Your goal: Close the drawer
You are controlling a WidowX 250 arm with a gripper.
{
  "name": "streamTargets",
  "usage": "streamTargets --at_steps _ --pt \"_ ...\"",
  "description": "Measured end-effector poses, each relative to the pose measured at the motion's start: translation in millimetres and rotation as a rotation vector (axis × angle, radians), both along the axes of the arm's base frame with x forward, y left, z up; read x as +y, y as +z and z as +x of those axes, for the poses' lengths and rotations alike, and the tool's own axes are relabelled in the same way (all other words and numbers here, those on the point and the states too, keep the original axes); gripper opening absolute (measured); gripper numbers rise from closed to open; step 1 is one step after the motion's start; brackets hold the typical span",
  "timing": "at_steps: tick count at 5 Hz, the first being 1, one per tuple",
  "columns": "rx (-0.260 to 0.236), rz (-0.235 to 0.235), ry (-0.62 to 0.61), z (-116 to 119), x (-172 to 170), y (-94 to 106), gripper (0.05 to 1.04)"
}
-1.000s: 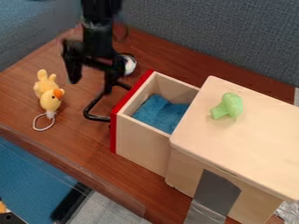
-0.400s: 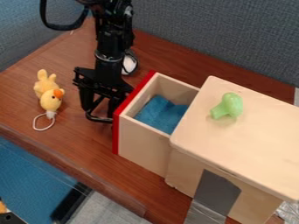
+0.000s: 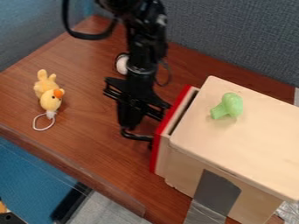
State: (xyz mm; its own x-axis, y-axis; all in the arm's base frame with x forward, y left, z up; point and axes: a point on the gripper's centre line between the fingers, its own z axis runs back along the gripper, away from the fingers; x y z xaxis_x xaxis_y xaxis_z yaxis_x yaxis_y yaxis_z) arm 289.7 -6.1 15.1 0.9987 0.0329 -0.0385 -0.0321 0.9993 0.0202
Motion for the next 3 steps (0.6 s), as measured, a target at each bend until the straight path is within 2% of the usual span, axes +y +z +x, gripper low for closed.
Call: streamTargets --at_steps 1,3 --pt "0.002 0.002 -0.029 -1.2 -14.9 0.0 0.123" --pt "0.003 0.006 -0.046 -1.8 -24.7 0.6 0.123"
